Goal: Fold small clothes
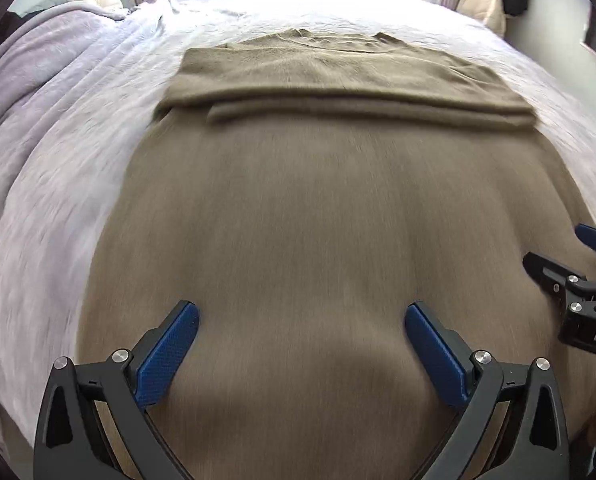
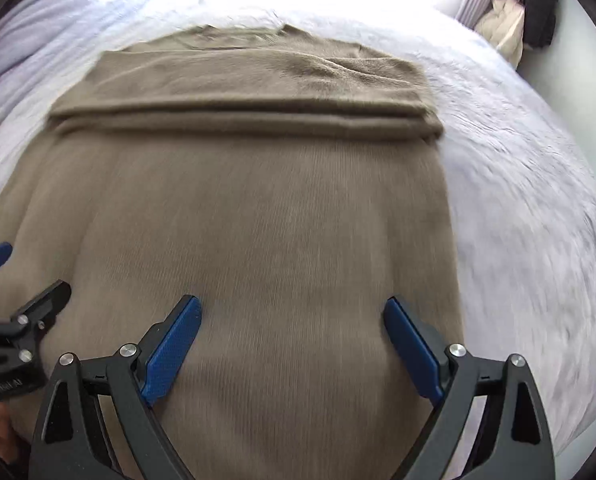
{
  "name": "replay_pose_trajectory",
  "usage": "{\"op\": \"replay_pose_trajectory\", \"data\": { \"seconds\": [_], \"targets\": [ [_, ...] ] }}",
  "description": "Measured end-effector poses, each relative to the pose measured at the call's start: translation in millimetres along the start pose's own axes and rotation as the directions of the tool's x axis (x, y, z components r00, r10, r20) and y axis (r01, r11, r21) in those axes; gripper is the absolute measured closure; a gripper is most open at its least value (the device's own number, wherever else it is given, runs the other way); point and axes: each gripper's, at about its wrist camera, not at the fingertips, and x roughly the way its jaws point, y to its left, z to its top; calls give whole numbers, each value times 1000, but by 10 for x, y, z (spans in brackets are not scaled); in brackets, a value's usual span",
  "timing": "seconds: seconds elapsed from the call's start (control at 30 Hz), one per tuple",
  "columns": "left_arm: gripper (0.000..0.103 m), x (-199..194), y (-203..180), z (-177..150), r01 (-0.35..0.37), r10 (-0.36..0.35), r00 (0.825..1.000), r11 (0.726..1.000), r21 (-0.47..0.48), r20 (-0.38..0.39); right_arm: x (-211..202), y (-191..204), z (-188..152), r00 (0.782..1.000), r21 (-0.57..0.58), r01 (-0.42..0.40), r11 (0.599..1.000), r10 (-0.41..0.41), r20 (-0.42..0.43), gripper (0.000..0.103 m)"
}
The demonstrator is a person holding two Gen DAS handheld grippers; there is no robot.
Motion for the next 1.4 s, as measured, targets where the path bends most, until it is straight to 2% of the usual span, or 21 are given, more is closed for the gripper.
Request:
{"op": "replay_pose_trajectory", "data": {
  "seconds": [0.13, 0.27, 0.37, 0.4, 0.47, 0.53, 0.63, 0.7, 0.73, 0.8, 0.83, 0.9, 0.93, 1.0, 1.03, 1.1, 1.2, 1.23, 1.27, 1.33, 1.4],
  "targets": [
    [0, -248, 58, -305, 44, -44, 998, 999, -3, -48, -308, -61, -564, 995, -18, -46, 999, 47, 83, 9],
    [0, -291, 112, -434, 58, -55, 993, 998, 26, -101, -496, -85, -855, 995, -85, -84, 993, 87, 41, 9],
    [0, -431, 142, -403, 76, -74, 989, 997, 5, -128, -660, -173, -818, 995, -59, -95, 994, 96, 18, 9],
    [0, -507, 146, -333, 81, -81, 992, 997, -3, -95, -708, -178, -734, 995, -55, -93, 994, 95, 39, 9],
    [0, -594, 126, -168, 73, -73, 997, 997, -13, -28, -870, -147, -481, 988, -57, -52, 997, 59, 140, 9],
    [0, -511, 87, 157, 53, -53, 999, 998, -35, 1, -973, -71, -67, 969, -74, -1, 997, 19, 245, 9],
    [0, -314, 50, 743, 58, -54, 998, 992, -112, 40, -777, 84, 650, 964, -76, 8, 997, 12, 265, 9],
    [0, -173, 70, 1116, 9, 2, 998, 985, -173, 59, -506, 147, 1053, 972, -48, 36, 998, -23, 234, 9],
    [0, -102, 94, 1297, -10, 24, 998, 979, -206, 64, -386, 181, 1184, 975, -42, 52, 998, -42, 218, 9],
    [0, 44, 165, 1582, -7, 23, 998, 965, -263, 58, -110, 182, 1427, 978, -18, 81, 997, -76, 196, 9],
    [0, 110, 224, 1678, 10, 6, 998, 958, -288, 55, -20, 148, 1481, 979, 3, 74, 997, -74, 189, 9],
    [0, 294, 242, 1804, 35, -26, 999, 954, -299, 33, 231, 26, 1560, 990, 35, -12, 999, 7, 140, 9],
    [0, 399, 223, 1841, 26, -24, 1000, 956, -291, 9, 373, -33, 1578, 994, 57, -41, 998, 35, 99, 9],
    [0, 679, 157, 1832, -32, 10, 996, 967, -254, -87, 727, -156, 1585, 999, 96, -47, 994, 47, 6, 9],
    [0, 805, 145, 1839, -51, 25, 993, 972, -230, -113, 813, -238, 1540, 999, 112, -49, 993, 50, -9, 9],
    [0, 830, 184, 1779, -27, 15, 998, 982, -185, -68, 790, -418, 1459, 998, 133, -42, 990, 37, 40, 9],
    [0, 772, 312, 1757, 0, -9, 999, 986, -167, -54, 666, -713, 1379, 996, 188, 51, 981, -65, 67, 9],
    [0, 741, 361, 1754, -16, 5, 998, 984, -176, -58, 662, -824, 1353, 993, 218, 97, 971, -110, 44, 9],
    [0, 674, 400, 1749, -21, 10, 998, 980, -200, -59, 655, -910, 1338, 994, 240, 99, 966, -109, 29, 9],
    [0, 521, 415, 1711, 11, -17, 1000, 967, -254, -22, 501, -1022, 1268, 997, 292, -1, 956, -22, 73, 9],
    [0, 377, 325, 1573, 82, -86, 996, 959, -270, -5, 285, -971, 1168, 990, 303, -61, 951, 19, 137, 9]
  ]
}}
